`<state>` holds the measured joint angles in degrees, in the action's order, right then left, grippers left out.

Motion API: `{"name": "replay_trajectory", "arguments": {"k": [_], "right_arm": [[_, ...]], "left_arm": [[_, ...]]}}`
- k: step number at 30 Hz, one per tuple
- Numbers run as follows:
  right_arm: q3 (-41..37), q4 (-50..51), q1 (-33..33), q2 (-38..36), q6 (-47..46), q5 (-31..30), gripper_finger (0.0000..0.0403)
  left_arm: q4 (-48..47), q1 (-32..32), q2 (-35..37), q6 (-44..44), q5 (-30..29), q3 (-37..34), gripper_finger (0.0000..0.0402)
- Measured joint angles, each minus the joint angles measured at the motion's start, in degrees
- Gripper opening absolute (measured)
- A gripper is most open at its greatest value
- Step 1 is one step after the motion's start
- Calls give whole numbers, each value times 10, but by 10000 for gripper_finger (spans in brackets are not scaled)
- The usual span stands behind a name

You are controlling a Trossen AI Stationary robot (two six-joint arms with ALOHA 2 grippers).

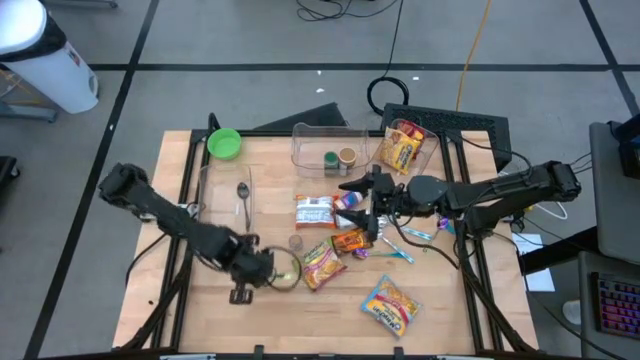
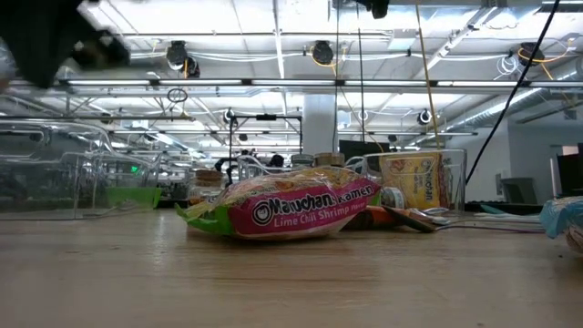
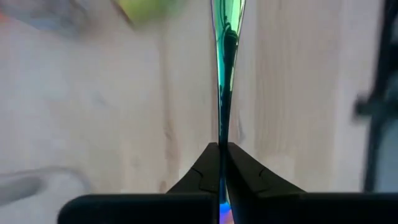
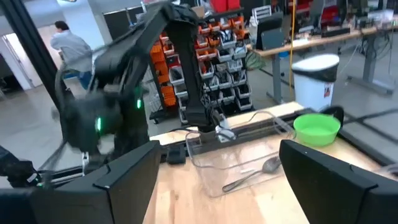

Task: Pick & Place Food Item
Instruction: Put the left violet spoon into the left transparent bin

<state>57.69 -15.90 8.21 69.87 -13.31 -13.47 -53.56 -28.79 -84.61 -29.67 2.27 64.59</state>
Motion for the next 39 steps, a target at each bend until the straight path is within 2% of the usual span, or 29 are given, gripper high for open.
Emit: {"name": "replay_trajectory", "arguments": {"k": [8, 11, 13, 18, 25, 29, 33, 36, 39], "right_arm": [[0, -2, -11, -81, 53, 0, 320], [0, -2, -11, -105, 50, 1, 320], [0, -2, -11, -113, 31, 7, 320], [0, -3, -24, -100, -56, 115, 320], [0, -56, -44, -65, -139, 234, 320], [-13, -127, -64, -51, -193, 303, 320], [-64, -243, -90, -51, -271, 343, 320], [-105, -311, -98, -52, -294, 346, 320], [-130, -332, -97, -54, -300, 347, 320]], "left_arm": [[33, 66, 114, -60, -191, 115, 7], [120, 84, 137, -40, -256, 140, 7], [208, 95, 142, -1, -279, 148, 7], [447, 122, 122, 114, -279, 148, 7], [625, 138, 55, 189, -270, 147, 7], [681, 138, 27, 195, -246, 147, 7], [687, 138, 23, 197, -222, 147, 7], [688, 137, 25, 195, -219, 147, 7], [690, 137, 24, 202, -197, 147, 7]]}}
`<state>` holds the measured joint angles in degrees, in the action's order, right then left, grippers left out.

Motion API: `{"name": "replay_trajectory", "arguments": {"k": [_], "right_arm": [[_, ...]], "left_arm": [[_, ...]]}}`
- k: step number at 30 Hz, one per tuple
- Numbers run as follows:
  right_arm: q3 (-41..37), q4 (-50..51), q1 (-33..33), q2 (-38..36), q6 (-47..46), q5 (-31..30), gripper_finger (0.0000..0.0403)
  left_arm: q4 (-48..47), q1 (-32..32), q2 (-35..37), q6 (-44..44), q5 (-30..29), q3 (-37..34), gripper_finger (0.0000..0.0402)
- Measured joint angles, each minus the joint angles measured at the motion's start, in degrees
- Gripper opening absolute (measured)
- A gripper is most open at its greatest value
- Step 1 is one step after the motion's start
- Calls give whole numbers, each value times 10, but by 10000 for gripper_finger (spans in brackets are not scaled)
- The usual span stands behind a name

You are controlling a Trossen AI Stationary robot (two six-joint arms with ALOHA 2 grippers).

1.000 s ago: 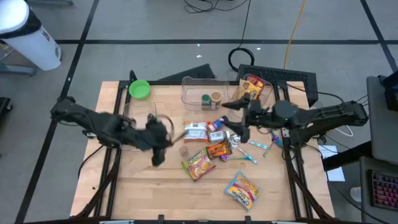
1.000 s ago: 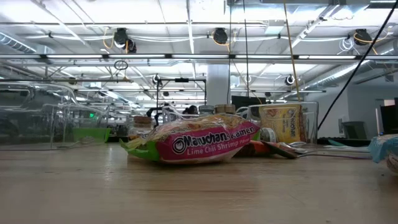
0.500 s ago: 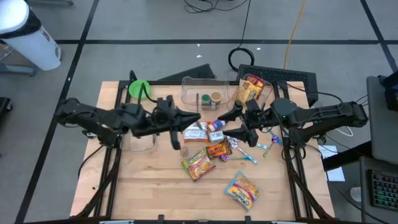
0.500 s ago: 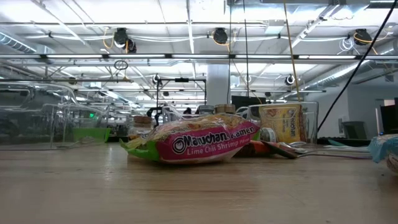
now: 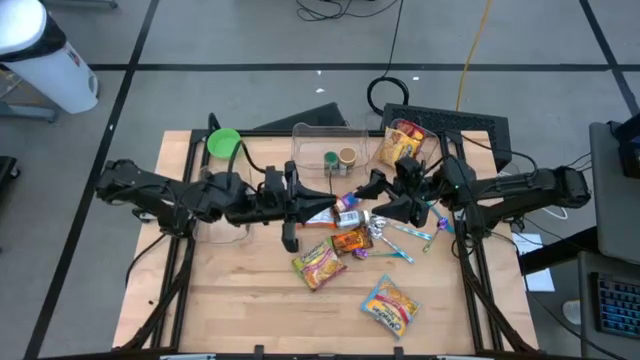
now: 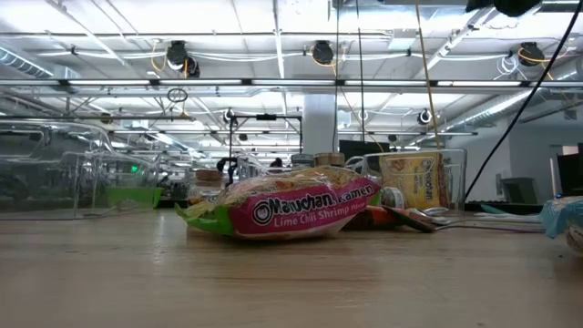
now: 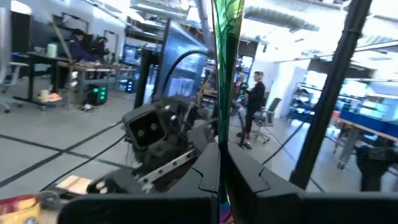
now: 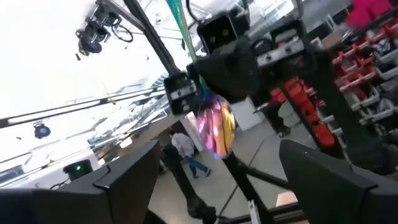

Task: Pick & Place Food Item
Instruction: Put the left violet spoon into the left transparent bin

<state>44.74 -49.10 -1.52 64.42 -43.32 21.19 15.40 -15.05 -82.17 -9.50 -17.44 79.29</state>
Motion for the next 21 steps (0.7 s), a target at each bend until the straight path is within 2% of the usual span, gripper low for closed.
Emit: {"name": "replay_trajectory", "arguments": {"k": [3, 11, 16, 21], "right_arm": [[-19, -17, 2, 3, -31, 1, 320], [-44, -168, 5, 47, -146, 11, 320], [-44, -256, 5, 86, -206, 14, 320], [-44, -317, 5, 115, -249, 14, 320]], "left_arm": [[14, 7, 0, 0, 40, 0, 7], [32, 40, -1, 15, 121, 0, 7], [88, 60, -23, 28, 176, 0, 7], [105, 81, -44, 22, 191, 0, 7]]}}
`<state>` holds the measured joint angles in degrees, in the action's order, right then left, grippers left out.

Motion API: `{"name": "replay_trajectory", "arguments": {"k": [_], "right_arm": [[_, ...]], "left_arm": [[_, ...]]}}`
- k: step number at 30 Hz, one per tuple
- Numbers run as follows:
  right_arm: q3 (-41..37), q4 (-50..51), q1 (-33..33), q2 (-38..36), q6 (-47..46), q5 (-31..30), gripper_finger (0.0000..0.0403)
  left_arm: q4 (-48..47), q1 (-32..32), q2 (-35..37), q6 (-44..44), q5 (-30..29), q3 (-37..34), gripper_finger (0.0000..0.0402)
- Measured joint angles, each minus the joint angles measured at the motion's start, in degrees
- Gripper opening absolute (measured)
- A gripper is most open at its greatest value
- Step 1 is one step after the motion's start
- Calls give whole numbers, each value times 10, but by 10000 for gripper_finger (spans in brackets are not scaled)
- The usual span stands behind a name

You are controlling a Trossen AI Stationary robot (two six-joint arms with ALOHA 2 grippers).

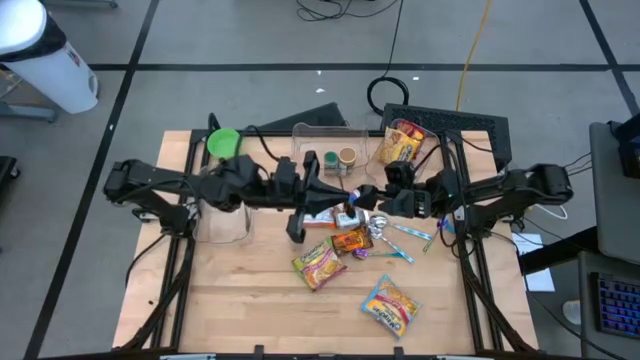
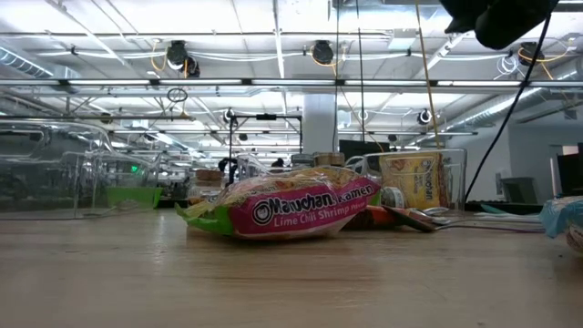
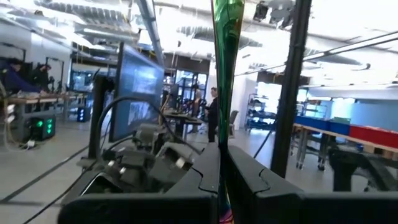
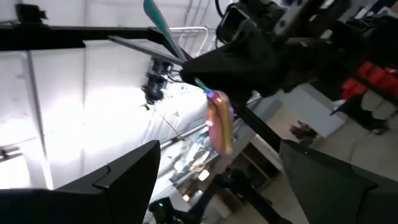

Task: Pick & Place Food Item
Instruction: Put the left violet spoon into the left transparent bin

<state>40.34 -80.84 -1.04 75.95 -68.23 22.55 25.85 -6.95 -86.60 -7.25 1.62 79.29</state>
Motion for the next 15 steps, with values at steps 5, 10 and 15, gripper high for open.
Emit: {"name": "replay_trajectory", "arguments": {"k": [5, 10, 15], "right_arm": [[0, -12, 0, 7, -16, 0, 320], [0, -12, 0, 7, -16, 1, 316], [0, -12, -1, 7, -33, 1, 282]], "left_arm": [[14, 20, -15, -12, 16, 0, 7], [12, 39, -26, -22, 29, 0, 7], [17, 52, -31, -30, 37, 0, 7]]}}
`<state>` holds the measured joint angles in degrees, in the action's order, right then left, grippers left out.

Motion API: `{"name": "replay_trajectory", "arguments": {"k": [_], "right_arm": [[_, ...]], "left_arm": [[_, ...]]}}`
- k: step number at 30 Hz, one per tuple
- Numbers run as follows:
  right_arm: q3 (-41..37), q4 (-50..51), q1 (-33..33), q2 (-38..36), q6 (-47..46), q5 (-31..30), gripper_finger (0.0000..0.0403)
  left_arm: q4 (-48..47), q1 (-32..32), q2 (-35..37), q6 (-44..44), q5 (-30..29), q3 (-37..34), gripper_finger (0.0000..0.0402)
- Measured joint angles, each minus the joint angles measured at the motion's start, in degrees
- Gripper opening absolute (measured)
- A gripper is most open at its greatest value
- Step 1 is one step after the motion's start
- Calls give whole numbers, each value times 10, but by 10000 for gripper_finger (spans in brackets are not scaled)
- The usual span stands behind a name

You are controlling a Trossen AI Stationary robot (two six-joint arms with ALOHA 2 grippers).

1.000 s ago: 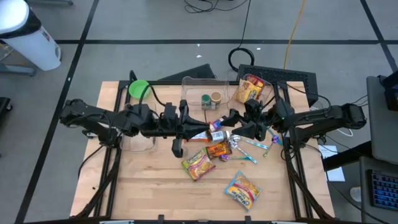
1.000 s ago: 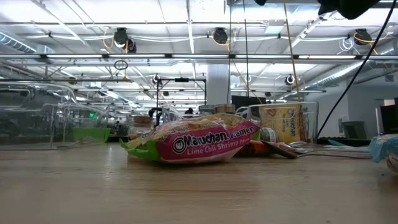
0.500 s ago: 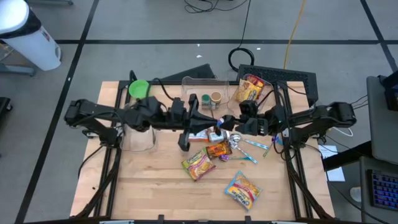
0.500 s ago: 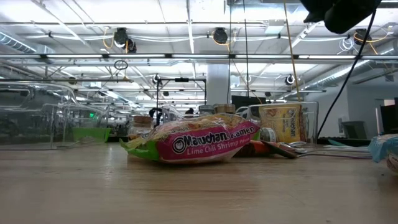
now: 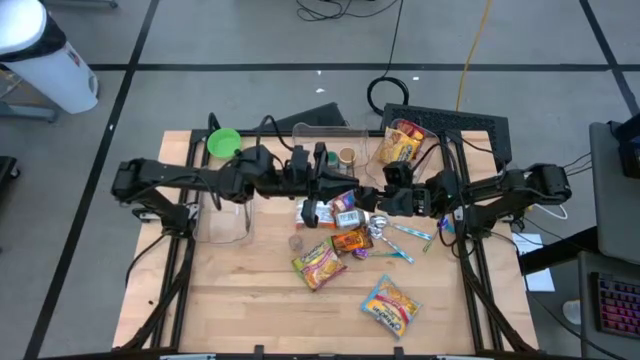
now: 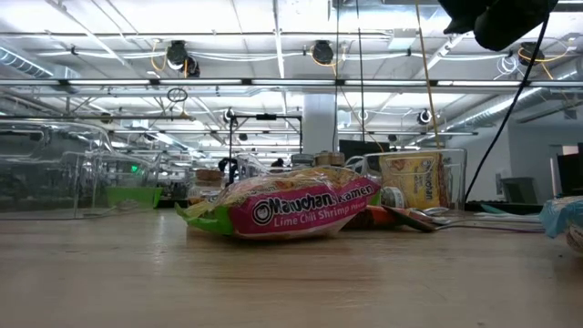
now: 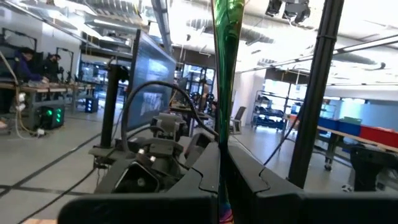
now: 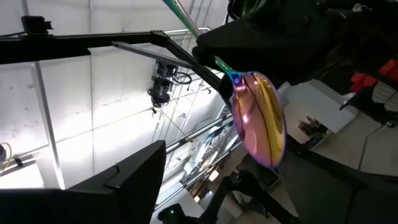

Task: Pick & Place Food Item
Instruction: Put the left violet spoon into the left transparent bin

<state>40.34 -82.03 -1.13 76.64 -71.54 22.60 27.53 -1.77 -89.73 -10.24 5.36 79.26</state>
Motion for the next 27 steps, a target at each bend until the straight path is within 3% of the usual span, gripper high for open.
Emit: {"name": "replay_trajectory", "arguments": {"k": [23, 27], "right_arm": [[0, 23, 0, 0, -13, -28, 16], [0, 24, 0, 0, -13, -29, 7]], "left_arm": [[0, -3, -7, -20, 11, 0, 14], [-1, -3, -7, -40, 18, 0, 19]]}}
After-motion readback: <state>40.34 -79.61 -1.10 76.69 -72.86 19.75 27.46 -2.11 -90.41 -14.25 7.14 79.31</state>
